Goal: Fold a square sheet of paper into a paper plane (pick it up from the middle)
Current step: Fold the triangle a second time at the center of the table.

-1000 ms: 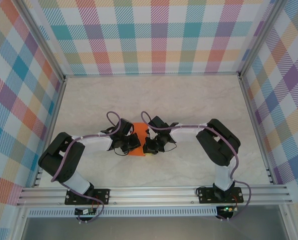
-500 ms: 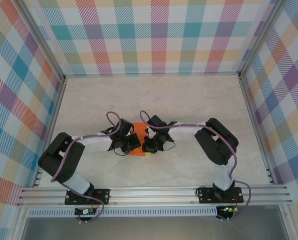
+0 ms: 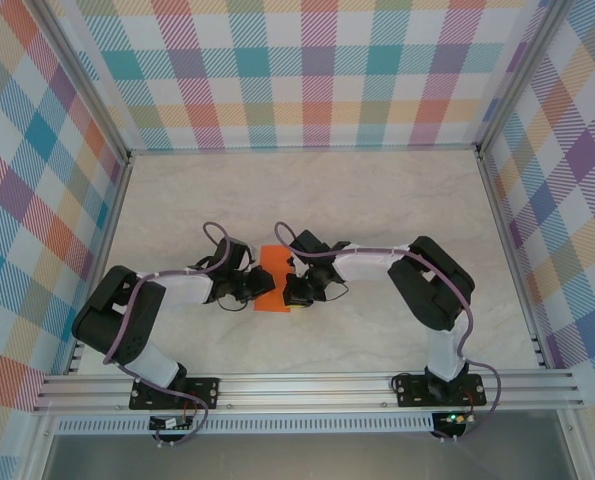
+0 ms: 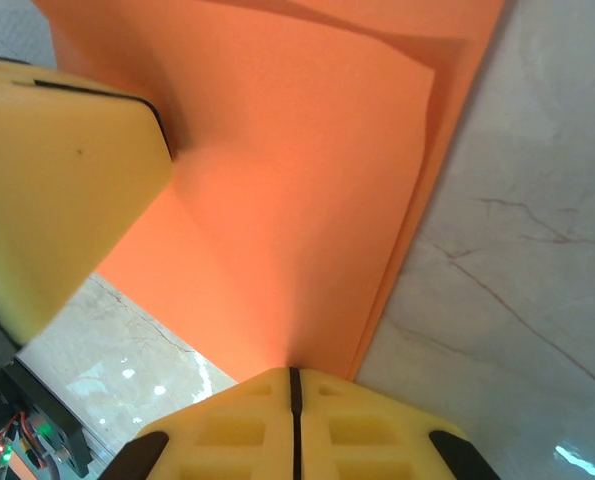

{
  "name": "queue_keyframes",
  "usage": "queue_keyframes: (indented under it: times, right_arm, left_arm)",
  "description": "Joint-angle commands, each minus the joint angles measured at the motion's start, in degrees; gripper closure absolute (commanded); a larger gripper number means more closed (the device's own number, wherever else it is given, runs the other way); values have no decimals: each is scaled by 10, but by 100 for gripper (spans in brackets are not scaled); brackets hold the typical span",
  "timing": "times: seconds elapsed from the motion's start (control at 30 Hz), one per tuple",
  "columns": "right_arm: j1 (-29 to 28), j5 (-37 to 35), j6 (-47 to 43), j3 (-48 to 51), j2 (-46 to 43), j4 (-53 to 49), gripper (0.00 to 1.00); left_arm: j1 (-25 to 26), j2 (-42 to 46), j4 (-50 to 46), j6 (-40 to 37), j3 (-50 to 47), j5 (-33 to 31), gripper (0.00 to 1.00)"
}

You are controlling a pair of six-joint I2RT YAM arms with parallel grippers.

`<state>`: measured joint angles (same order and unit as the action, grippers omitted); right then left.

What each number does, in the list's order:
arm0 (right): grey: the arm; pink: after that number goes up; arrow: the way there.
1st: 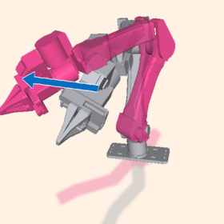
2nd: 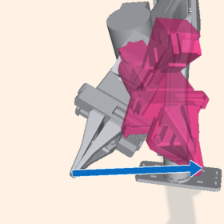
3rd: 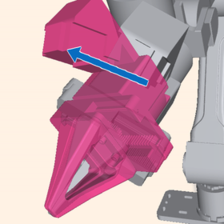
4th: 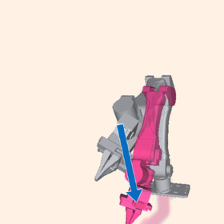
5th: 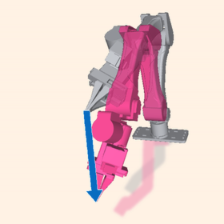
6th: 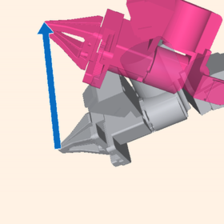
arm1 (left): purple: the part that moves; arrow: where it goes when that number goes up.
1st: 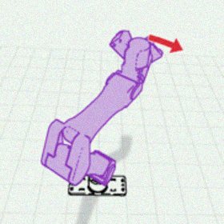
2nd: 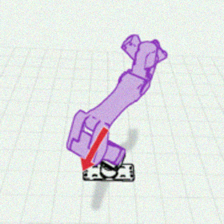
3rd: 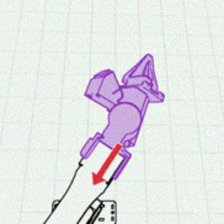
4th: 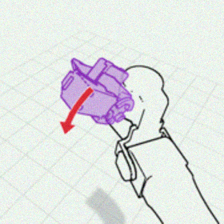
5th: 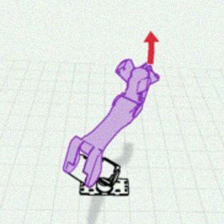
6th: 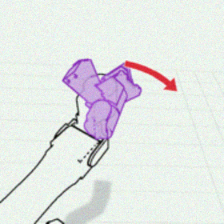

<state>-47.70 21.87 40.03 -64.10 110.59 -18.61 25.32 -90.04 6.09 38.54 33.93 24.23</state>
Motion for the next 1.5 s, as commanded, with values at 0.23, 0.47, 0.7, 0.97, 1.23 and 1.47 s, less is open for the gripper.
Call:
queue_keyframes:
  times: [0.23, 0.47, 0.7, 0.97, 1.23, 1.47]
  right_arm:
    - [1, -81, -10, 25, 38, -122, 93]
    - [2, -81, -9, 24, 36, -122, 93]
    - [1, -70, -6, 21, 33, -113, 93]
    - [2, -67, -3, 22, 35, -111, 93]
    - [2, -63, -2, 19, 34, -108, 93]
    - [1, -31, -19, 9, -5, -73, 92]
  left_arm:
    - [-53, -15, 5, -23, 19, -59, 84]
    - [-60, 9, 12, -10, 28, -40, 83]
    - [-50, 108, 64, 26, -36, 33, 80]
    - [-28, 88, 72, 28, -34, 33, 82]
    - [-15, 16, 20, -17, 11, -1, 88]
    - [-15, -25, 4, -28, 12, -35, 91]
